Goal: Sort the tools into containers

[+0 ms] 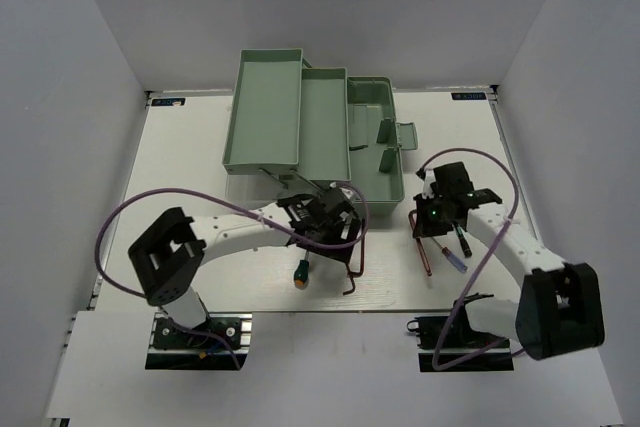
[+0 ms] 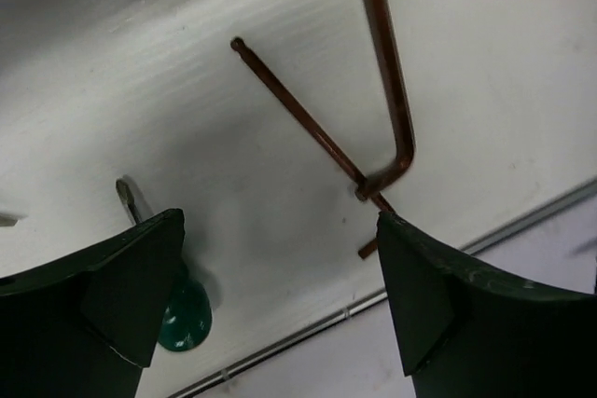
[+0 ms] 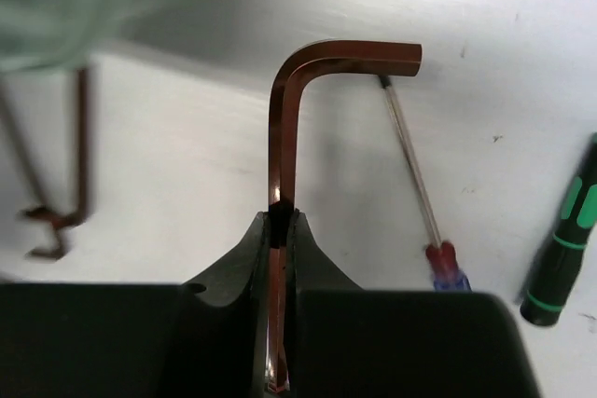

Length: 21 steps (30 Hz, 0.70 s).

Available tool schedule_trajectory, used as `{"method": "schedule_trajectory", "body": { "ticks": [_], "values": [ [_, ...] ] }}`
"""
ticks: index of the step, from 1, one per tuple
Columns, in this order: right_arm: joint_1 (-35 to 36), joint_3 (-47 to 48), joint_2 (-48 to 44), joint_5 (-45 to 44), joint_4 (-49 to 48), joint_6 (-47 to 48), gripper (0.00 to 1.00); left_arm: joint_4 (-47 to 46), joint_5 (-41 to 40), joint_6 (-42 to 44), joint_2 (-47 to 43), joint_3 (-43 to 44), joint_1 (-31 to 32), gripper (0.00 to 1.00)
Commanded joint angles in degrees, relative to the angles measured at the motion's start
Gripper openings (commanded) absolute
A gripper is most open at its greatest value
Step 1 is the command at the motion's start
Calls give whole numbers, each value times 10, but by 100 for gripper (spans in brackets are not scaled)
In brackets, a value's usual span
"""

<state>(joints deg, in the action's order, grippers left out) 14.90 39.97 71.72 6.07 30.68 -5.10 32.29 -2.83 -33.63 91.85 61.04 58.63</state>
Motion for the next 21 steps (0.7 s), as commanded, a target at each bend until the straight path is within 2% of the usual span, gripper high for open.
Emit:
{"method": "schedule_trajectory", "body": {
  "ticks": [1, 3, 4, 6, 9, 11, 16, 21],
  "values": [
    [-8, 84, -77, 76, 87, 29, 0, 16, -49, -43, 39, 50, 11, 93],
    [-11, 137, -117, 91, 139, 48, 0, 11, -49, -50, 57, 57, 17, 90],
    [-14, 163, -128, 98, 146, 83, 0, 4, -49, -57, 73, 62, 17, 89],
    [-14, 205, -159, 116, 167, 96, 0, -4, -49, -66, 88, 62, 22, 85],
    [-13, 264, -153, 141, 150, 103, 0, -12, -55, -84, 116, 80, 28, 81],
    [-10, 269, -132, 156, 129, 78, 0, -7, -60, -100, 135, 92, 28, 77],
    [-6, 324, 57, 199, -12, -37, 0, 2, -74, -121, 154, 106, 33, 74],
    [-4, 438, 235, 215, -38, -102, 0, 47, -105, -144, 165, 129, 39, 72]
  ]
}}
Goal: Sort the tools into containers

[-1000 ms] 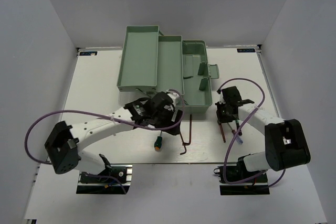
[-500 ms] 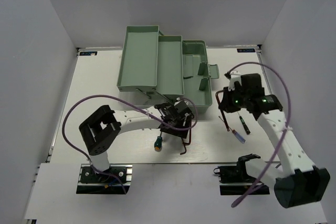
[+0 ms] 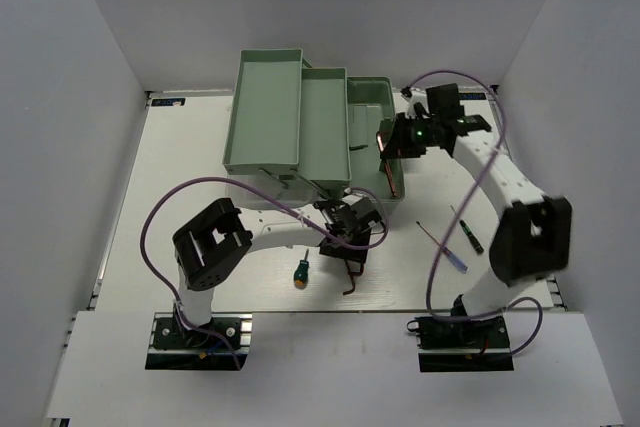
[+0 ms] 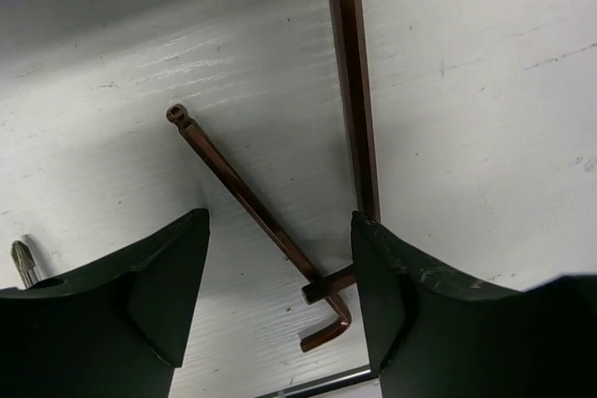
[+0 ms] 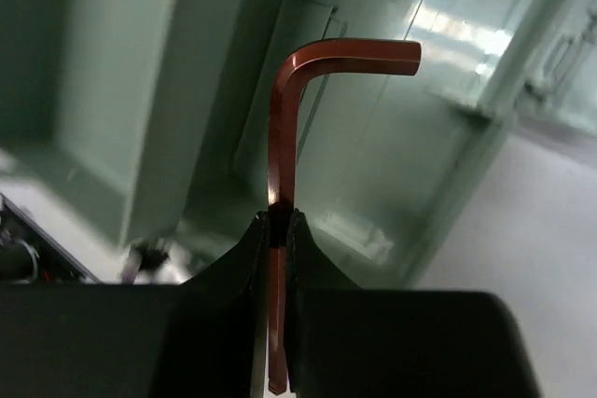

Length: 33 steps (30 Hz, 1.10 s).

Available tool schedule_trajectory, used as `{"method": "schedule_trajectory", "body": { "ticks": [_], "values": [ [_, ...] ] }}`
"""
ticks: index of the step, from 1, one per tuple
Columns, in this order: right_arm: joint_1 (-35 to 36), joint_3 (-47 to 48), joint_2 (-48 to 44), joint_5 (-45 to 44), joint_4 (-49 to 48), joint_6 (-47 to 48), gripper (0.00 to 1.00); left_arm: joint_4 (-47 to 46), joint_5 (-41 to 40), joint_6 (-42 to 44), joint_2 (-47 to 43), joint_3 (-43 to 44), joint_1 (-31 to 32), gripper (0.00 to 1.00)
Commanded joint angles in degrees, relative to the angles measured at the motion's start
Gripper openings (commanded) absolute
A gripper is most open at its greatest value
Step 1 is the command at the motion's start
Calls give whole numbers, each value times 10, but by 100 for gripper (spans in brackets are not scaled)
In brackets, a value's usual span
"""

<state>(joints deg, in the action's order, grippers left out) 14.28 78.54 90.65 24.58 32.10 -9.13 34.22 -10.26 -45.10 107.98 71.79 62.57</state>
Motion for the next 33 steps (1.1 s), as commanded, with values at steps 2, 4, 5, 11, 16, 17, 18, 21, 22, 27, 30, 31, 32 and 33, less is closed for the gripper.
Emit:
{"method": "schedule_trajectory", "body": {
  "ticks": [2, 4, 5, 11, 16, 17, 18, 21, 22, 27, 30, 31, 32, 33],
  "values": [
    [8, 83, 62, 35, -57, -51, 45, 41, -47, -42, 4, 21, -1, 72],
    [8, 100, 73, 35, -44, -37, 62, 46, -47, -60, 4, 21, -1, 71],
    [6, 100, 71, 46, -41, -33, 68, 54, -55, -67, 4, 15, 4, 69],
    [-7, 28, -20, 58, -20, 5, 77, 59, -61, -93, 9, 3, 10, 68],
    [-19, -66, -123, 53, -31, 18, 71, 67, -66, -104, 27, 3, 16, 60],
    [-23, -103, -145, 52, -30, 18, 68, 67, -66, -104, 27, 3, 21, 58],
    [-25, -113, -162, 51, -27, 19, 64, 67, -66, -104, 35, 3, 21, 54],
    [-39, -150, -202, 50, -17, 17, 51, 56, -58, -104, 57, -3, 21, 34],
    [-43, -159, -208, 51, -13, 17, 45, 49, -45, -104, 62, -9, 21, 23],
    [-53, -186, -245, 67, 42, 105, 28, 32, -33, -91, 52, -21, 38, 0],
    [-59, -202, -259, 65, 87, 134, 0, 37, -55, -76, 0, -21, 48, 0],
    [-62, -210, -261, 66, 104, 153, 0, 46, -63, -75, -17, -21, 48, 0],
    [-65, -215, -261, 69, 116, 160, 0, 46, -77, -64, -36, -21, 54, 0],
    [-65, -218, -261, 75, 129, 180, 0, 46, -85, -54, -57, -14, 54, 0]
  ]
}}
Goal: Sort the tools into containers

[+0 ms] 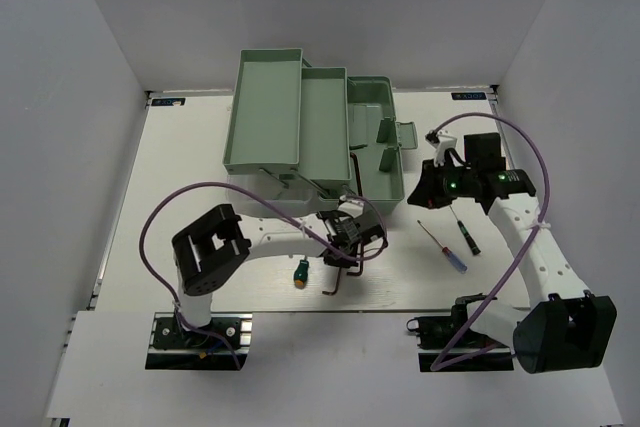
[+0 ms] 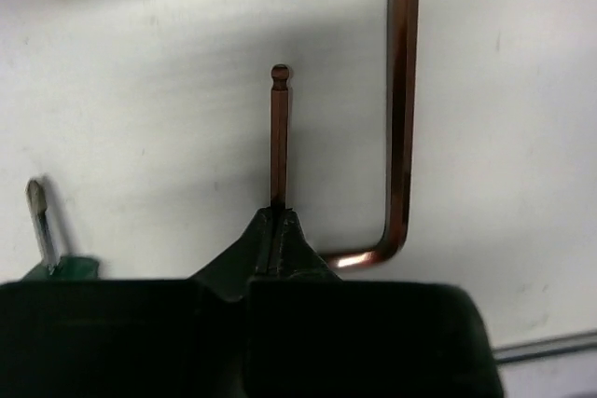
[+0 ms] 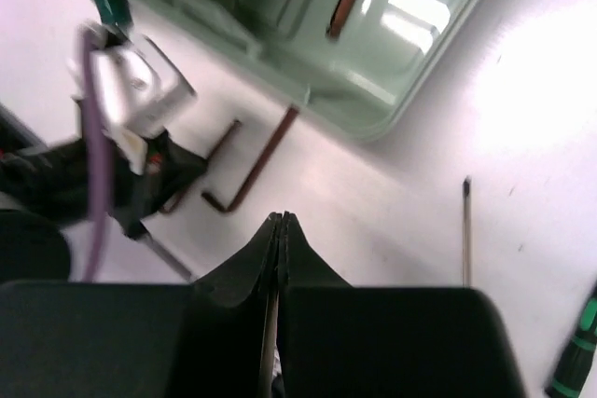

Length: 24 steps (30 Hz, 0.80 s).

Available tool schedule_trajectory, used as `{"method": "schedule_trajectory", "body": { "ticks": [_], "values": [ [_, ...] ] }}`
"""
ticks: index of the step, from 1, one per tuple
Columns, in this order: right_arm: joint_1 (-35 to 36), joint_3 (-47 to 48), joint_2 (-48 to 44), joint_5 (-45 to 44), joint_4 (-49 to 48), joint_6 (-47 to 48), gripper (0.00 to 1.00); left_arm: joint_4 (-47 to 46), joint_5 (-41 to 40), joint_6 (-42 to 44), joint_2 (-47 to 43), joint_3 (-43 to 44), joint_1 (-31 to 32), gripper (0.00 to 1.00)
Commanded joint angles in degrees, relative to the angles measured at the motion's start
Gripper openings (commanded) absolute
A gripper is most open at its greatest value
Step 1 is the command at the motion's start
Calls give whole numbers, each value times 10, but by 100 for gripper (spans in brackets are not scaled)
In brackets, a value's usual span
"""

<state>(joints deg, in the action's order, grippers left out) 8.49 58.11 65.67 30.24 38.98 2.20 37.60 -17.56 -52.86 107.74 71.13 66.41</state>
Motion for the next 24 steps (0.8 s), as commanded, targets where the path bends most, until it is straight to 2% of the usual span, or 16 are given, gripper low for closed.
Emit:
{"method": "schedule_trajectory", "body": {
  "ticks": [1, 2, 3, 5, 7, 8, 10, 11, 12, 19, 21, 24],
  "values": [
    [-8, -24, -13, 27, 89, 69, 0, 12, -18, 34, -97, -2, 21, 0],
    [-8, -30, -18, 31, 93, 70, 6, 2, -18, 46, -117, 3, 21, 0],
    [-11, -34, -22, 29, 94, 76, 32, -4, -26, 73, -135, 19, 21, 0],
    [-8, -57, -44, 8, 93, 79, 42, -10, -27, 99, -170, 42, 21, 0],
    [-8, -71, -69, -1, 87, 85, 47, -10, -36, 134, -177, 84, 13, 0],
    [-9, -78, -77, -10, 93, 88, 47, -10, -42, 145, -182, 99, 7, 0],
    [-12, -83, -84, -13, 101, 102, 30, -10, -65, 179, -173, 145, 1, 0],
    [-14, -88, -94, -11, 110, 105, 20, -10, -81, 188, -163, 163, -7, 0],
    [-13, -94, -96, -5, 112, 112, 0, -10, -81, 197, -137, 199, -14, 0],
    [-8, -147, -121, 38, 118, 120, 1, -23, -136, 244, -2, 346, -69, 0],
    [-7, -158, -120, 39, 115, 118, 14, -17, -129, 260, 51, 405, -88, 0],
    [-6, -164, -114, 44, 108, 114, 21, 4, -129, 281, 118, 487, -103, 0]
  ]
}}
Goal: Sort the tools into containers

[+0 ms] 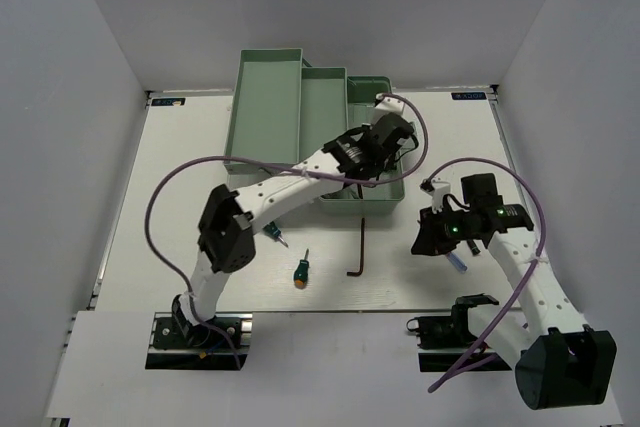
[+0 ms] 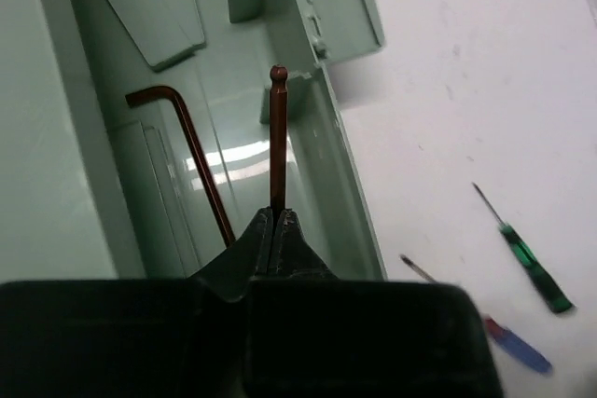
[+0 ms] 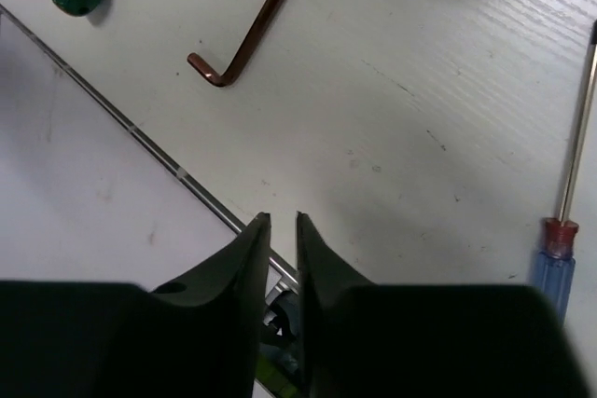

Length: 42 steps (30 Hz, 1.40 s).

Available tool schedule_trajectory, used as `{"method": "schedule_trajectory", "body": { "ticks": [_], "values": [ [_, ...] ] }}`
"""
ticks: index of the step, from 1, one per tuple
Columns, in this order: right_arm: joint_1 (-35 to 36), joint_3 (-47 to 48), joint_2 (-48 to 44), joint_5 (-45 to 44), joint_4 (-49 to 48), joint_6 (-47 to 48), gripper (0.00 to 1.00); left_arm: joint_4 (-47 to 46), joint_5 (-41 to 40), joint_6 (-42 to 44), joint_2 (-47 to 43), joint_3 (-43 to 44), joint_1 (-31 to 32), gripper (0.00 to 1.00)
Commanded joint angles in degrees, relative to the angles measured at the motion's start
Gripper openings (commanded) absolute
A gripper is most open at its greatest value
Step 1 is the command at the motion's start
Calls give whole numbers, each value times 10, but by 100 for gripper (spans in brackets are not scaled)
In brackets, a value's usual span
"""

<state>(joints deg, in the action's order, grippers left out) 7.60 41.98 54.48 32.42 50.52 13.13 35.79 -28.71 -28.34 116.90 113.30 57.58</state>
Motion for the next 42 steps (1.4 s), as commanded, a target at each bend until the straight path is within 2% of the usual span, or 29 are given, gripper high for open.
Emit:
{"method": "schedule_trajectory", "body": {
  "ticks": [1, 2, 4, 5, 7, 9, 12, 14, 15, 16, 18, 19, 20, 21, 22, 24, 27, 31, 39, 40, 42],
  "values": [
    [4, -3, -2, 26, -11, 1, 25, 32, -24, 36, 43, 88, -25, 0],
    [7, -4, -2, 32, -15, -2, 33, 42, -24, 36, 57, 127, -30, 2],
    [11, -8, 3, 40, -31, -10, 36, 47, -18, 36, 81, 148, -46, 14],
    [16, -8, 8, 44, -37, -12, 39, 39, -10, 36, 81, 154, -46, 41],
    [21, -12, 23, 44, -56, -22, 39, 16, -3, 50, 81, 160, -54, 67],
    [35, -10, 43, 37, -69, -34, 39, 3, 13, 73, 67, 160, -54, 87],
    [70, -5, 78, 36, -89, -63, 39, -34, 13, 111, 16, 160, -42, 97],
    [84, -5, 96, 26, -116, -98, 39, -34, -1, 126, -28, 137, -29, 99],
    [112, -6, 100, 14, -121, -107, 39, -34, -16, 126, -90, 117, -21, 99],
    [116, -8, 108, 3, -139, -142, 39, -34, -25, 126, -127, 58, -21, 100],
    [138, -9, 121, -31, -174, -158, 46, -34, -25, 120, -211, -27, -7, 100],
    [155, -13, 125, -39, -188, -199, 51, -26, -34, 110, -254, -113, -7, 100],
    [162, -15, 131, -47, -223, -208, 53, -7, -40, 90, -335, -159, -1, 100],
    [181, -15, 135, -80, -237, -219, 53, 10, -40, 76, -374, -201, 4, 100],
    [197, -18, 138, -92, -251, -257, 53, 29, -40, 56, -409, -280, 4, 100],
    [222, -22, 162, -139, -289, -273, 54, 68, -16, 10, -503, -357, 10, 100],
    [260, -19, 189, -186, -324, -308, 55, 109, 20, -47, -568, -485, 23, 100],
    [316, -10, 224, -261, -351, -344, 57, 141, 32, -77, -615, -541, 33, 100],
    [362, -29, 287, -362, -393, -374, 57, 166, 20, -100, -643, -584, 51, 100],
    [367, -30, 289, -385, -394, -376, 55, 160, 20, -105, -643, -591, 51, 100],
    [385, -40, 295, -402, -401, -382, 43, 153, 20, -112, -650, -608, 51, 100]
  ]
}}
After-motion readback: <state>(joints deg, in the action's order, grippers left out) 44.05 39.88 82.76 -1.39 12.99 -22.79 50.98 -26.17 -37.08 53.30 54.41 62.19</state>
